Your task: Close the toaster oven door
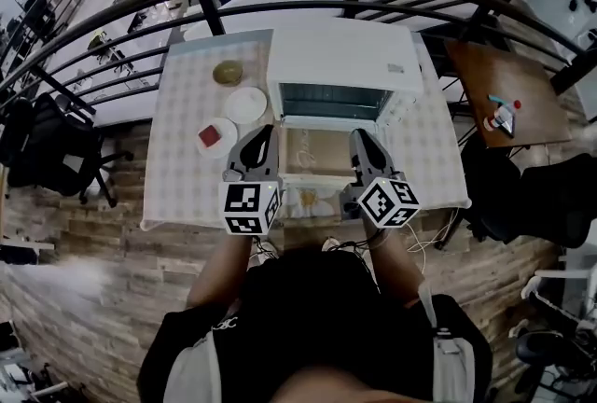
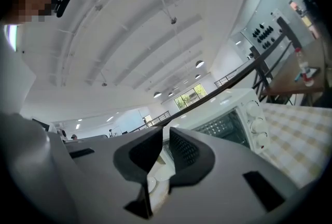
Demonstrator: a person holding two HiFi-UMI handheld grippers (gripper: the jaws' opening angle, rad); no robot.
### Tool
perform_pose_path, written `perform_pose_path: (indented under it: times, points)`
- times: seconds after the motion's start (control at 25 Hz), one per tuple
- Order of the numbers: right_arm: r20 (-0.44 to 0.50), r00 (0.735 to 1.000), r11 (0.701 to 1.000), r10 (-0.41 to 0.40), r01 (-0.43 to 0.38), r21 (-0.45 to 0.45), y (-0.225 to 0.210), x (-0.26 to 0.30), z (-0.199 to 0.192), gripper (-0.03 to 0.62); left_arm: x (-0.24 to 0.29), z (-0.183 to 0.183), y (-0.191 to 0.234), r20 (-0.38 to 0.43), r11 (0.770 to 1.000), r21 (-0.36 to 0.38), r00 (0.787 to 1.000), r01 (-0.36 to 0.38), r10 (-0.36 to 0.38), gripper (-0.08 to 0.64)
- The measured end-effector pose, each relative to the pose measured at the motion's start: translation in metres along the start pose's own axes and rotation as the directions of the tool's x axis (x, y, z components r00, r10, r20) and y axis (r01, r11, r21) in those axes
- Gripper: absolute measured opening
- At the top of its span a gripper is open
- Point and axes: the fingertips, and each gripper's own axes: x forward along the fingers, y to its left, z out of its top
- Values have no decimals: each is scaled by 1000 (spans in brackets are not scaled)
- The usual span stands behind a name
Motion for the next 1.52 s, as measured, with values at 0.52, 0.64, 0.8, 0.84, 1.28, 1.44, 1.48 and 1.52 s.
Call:
perform_pose_path:
  times: [0.52,0.64,0.8,0.84,1.28,1.44,1.48,1.52]
  points:
    - [-114,974,904,-195,223,366,-67,-57,-81,78,8,-18,2,-43,995,-20,995,93,-94,21]
    - [-131,962,868,-240,274,414,-86,-73,-105,80,8,-22,0,-55,994,-14,993,105,-106,21]
    - [-165,942,831,-292,335,444,-109,-88,-137,80,9,-25,-4,-75,993,2,990,119,-119,21]
    - [-178,937,820,-301,349,453,-113,-91,-146,81,10,-27,-4,-81,993,5,989,121,-120,21]
    - [-257,889,677,-379,456,578,-145,-112,-213,97,16,-44,-16,-136,984,21,975,178,-174,21]
    - [-285,873,618,-396,483,620,-158,-113,-232,106,18,-44,-14,-138,983,21,975,181,-176,21]
    - [-292,870,597,-397,486,639,-161,-112,-236,106,19,-44,-13,-138,983,22,975,180,-175,21]
    - [-296,870,571,-395,485,662,-165,-112,-240,106,19,-44,-12,-137,984,22,975,177,-173,21]
